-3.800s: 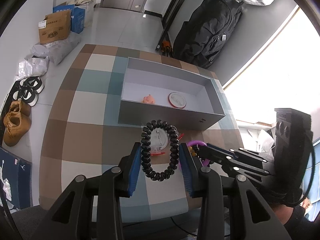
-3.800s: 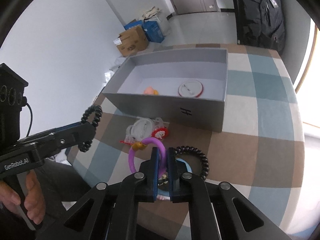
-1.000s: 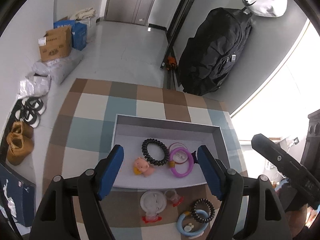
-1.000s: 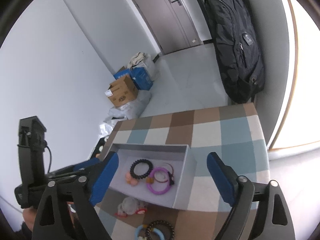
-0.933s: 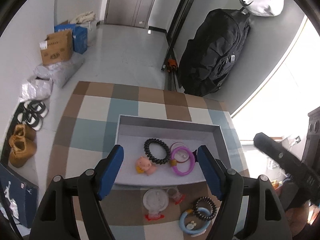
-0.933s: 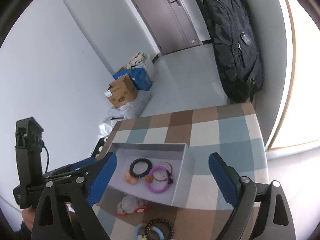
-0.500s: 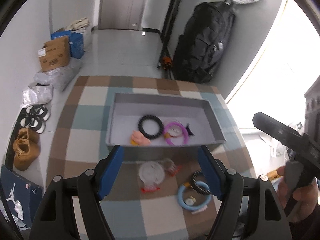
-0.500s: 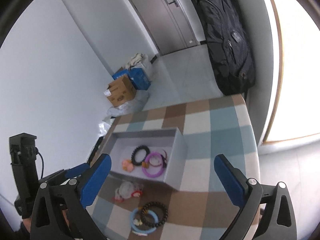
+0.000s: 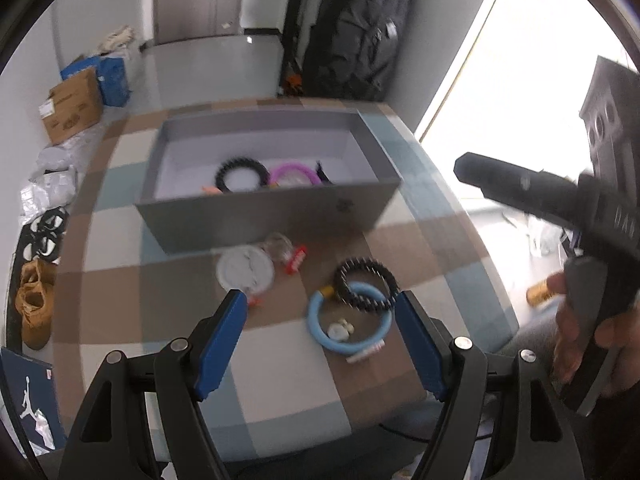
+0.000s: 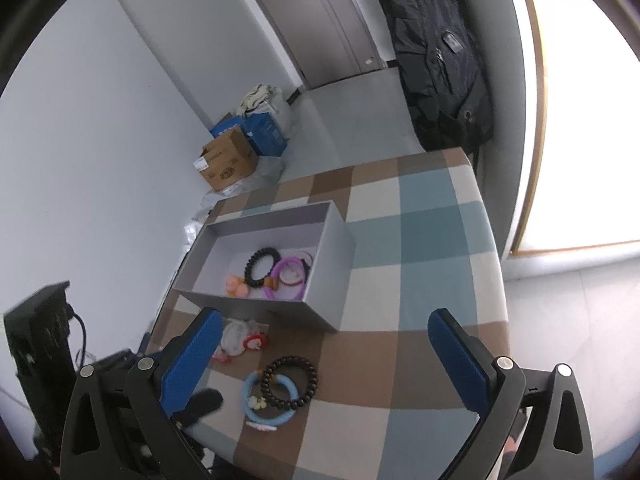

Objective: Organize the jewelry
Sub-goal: 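Grasp the blue ring with the left tool, then carry the blue ring toward the box with the left tool while the right tool grasps the black beaded bracelet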

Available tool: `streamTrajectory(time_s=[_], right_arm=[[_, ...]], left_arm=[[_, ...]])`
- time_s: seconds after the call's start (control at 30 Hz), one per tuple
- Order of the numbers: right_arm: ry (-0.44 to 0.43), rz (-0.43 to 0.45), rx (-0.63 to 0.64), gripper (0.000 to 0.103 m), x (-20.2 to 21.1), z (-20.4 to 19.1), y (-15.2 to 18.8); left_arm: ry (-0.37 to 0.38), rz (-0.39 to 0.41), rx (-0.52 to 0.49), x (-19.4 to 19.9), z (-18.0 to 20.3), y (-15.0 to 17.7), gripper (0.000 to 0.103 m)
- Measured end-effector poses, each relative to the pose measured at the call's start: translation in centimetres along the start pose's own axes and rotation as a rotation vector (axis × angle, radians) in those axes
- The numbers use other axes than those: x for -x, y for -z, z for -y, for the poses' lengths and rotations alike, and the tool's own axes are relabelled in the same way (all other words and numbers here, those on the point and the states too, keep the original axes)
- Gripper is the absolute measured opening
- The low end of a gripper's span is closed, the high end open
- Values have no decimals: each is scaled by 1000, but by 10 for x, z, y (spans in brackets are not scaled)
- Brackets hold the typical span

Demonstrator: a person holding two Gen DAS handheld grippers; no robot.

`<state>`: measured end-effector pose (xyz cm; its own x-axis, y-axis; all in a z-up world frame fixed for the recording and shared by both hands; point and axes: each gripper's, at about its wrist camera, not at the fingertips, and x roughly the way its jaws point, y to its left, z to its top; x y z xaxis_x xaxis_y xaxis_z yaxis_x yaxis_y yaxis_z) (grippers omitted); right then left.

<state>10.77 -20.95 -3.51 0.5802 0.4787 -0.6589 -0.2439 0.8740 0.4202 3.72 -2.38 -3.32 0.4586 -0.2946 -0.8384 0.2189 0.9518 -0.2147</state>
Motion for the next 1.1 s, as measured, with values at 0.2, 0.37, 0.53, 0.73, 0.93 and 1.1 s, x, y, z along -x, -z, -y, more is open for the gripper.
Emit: streamTrajectory(time_s=[0.2, 0.37, 0.53, 0.73, 0.93, 1.1], right_arm=[[-6, -3, -15, 103, 2, 3, 0], [5, -23, 0, 103, 2, 2, 3], [21, -30, -22, 103, 2, 9, 3], [42, -35, -76, 103, 3, 23, 3], [48, -39, -101, 103, 4, 28, 2], [45, -41, -103, 103, 4, 28, 3]], left_arm=[[-12, -70, -95, -21, 19, 11, 73], [-92, -111, -163, -36, 33, 16, 73], [-118, -106, -183, -45, 39, 15, 73], [-112, -87, -168, -40, 36, 11, 61], [-55, -94, -161, -43, 31, 9, 57], [8, -52, -114, -24, 22, -1, 57]])
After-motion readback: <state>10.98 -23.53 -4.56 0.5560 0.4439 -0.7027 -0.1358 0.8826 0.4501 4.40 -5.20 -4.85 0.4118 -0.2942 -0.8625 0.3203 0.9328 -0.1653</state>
